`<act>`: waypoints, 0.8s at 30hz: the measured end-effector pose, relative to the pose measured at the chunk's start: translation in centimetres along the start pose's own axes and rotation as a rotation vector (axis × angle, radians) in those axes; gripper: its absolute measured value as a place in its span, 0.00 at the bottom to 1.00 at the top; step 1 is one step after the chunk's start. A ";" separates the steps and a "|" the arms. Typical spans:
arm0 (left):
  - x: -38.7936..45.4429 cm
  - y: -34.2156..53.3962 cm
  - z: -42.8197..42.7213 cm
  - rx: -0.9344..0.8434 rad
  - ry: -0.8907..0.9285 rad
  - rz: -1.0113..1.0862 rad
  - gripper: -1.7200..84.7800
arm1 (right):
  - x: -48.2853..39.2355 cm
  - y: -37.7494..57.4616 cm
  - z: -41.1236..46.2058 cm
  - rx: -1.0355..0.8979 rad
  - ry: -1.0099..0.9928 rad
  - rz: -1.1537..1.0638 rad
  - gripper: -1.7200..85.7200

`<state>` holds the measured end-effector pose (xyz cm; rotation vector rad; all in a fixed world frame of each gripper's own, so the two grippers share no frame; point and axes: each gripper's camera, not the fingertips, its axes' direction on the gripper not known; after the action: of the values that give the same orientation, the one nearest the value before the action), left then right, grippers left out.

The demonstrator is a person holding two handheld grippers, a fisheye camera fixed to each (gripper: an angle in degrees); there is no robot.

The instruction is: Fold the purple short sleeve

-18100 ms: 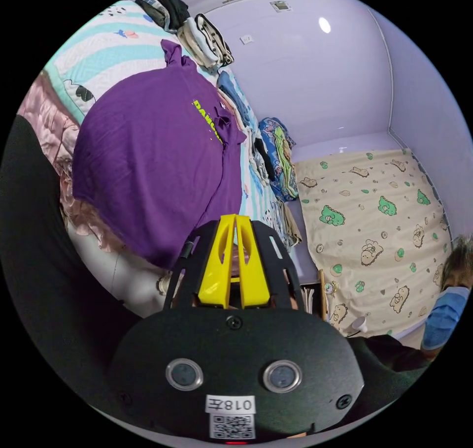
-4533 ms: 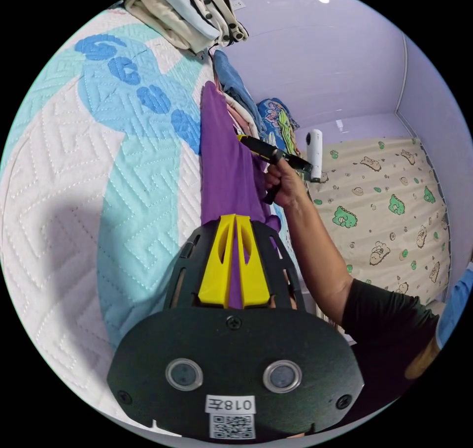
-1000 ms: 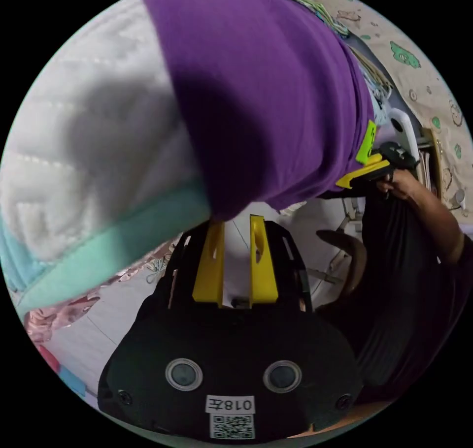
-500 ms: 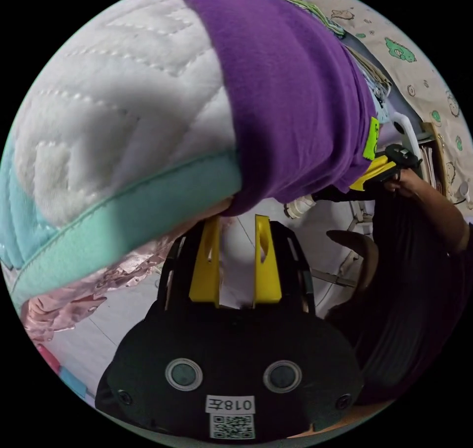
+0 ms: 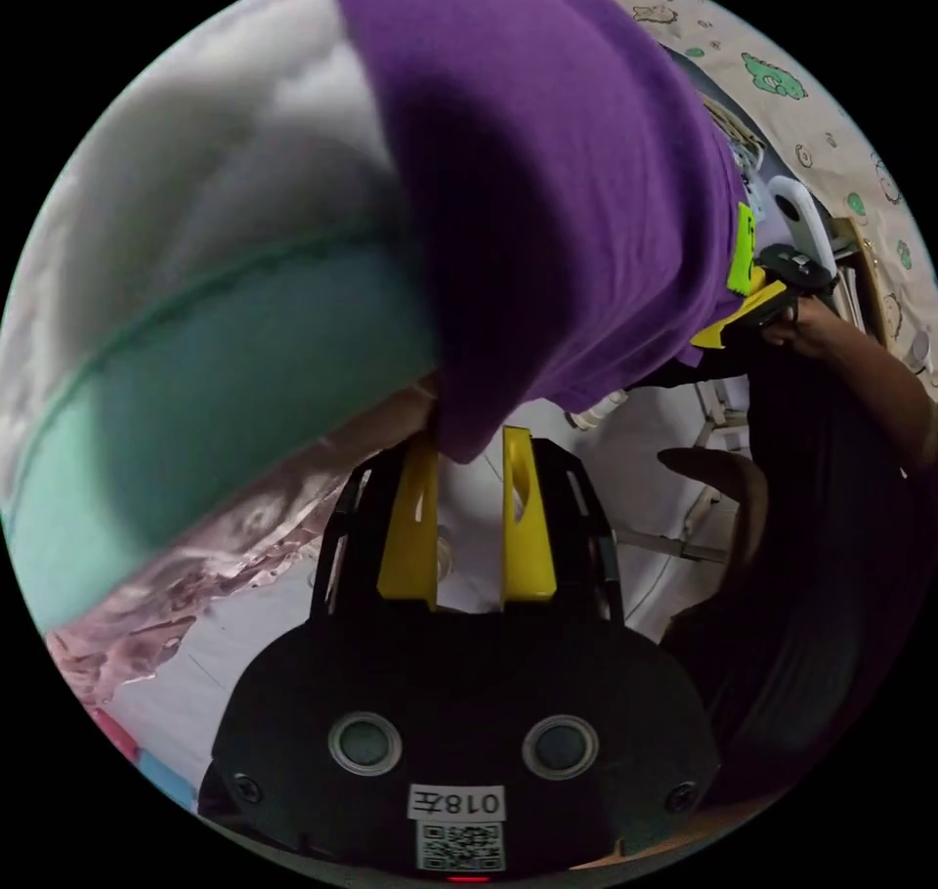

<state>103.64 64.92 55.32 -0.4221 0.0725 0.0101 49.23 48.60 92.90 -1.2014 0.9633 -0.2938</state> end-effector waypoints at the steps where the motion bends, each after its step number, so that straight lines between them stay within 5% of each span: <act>1: 0.0 -0.1 0.3 -0.012 0.008 0.005 0.12 | 0.1 -0.1 0.2 -0.004 -0.001 -0.006 0.15; 6: -1.3 -0.7 0.8 -0.025 0.058 0.002 0.03 | 0.2 -0.5 1.3 -0.045 -0.013 -0.053 0.14; 17: -2.8 2.3 -2.2 -0.124 0.292 -0.008 0.01 | 1.3 3.3 -0.1 -0.055 -0.124 -0.106 0.03; 24: -2.5 5.3 -8.8 0.027 0.367 0.083 0.01 | 1.4 9.1 -7.7 0.183 -0.345 -0.168 0.02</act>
<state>100.38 66.12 45.35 -0.3899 0.4510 0.0133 41.70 46.10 83.94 -1.1205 0.5263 -0.2896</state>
